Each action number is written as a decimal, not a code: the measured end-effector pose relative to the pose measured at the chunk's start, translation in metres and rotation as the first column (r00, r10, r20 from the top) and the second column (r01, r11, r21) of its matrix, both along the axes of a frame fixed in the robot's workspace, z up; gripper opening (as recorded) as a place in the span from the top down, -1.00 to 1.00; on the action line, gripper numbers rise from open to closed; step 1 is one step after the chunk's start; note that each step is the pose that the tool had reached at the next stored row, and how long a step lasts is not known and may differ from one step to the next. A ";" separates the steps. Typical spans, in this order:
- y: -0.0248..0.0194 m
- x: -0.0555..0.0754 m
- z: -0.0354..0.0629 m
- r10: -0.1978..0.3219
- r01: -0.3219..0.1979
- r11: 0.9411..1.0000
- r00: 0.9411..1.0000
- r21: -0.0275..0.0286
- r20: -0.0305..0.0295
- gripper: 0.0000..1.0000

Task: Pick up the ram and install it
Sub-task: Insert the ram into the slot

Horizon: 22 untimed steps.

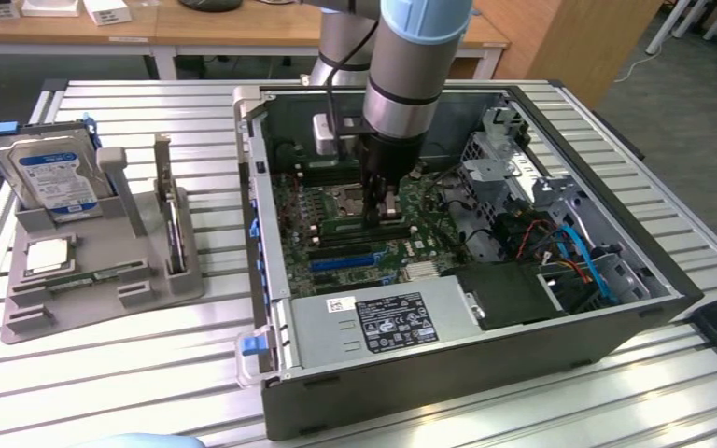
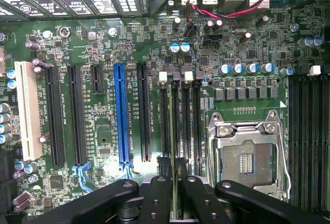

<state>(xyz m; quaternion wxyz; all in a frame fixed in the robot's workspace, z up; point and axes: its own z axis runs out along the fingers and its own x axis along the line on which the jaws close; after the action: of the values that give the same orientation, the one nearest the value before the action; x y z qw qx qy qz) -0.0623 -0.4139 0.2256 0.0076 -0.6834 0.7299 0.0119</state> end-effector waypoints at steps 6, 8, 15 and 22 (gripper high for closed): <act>0.0000 0.000 -0.0014 0.000 0.000 1.000 1.000 0.000 0.001 0.72; 0.0000 0.000 -0.0020 0.000 0.000 1.000 1.000 -0.001 0.001 0.72; -0.0001 0.001 -0.0023 -0.001 0.001 1.000 1.000 -0.001 0.001 0.72; -0.0017 0.001 -0.0038 -0.001 0.001 1.000 1.000 -0.003 0.001 0.72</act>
<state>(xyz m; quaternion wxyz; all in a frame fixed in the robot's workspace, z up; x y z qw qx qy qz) -0.0615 -0.4156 0.2218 0.0071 -0.6830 0.7303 0.0105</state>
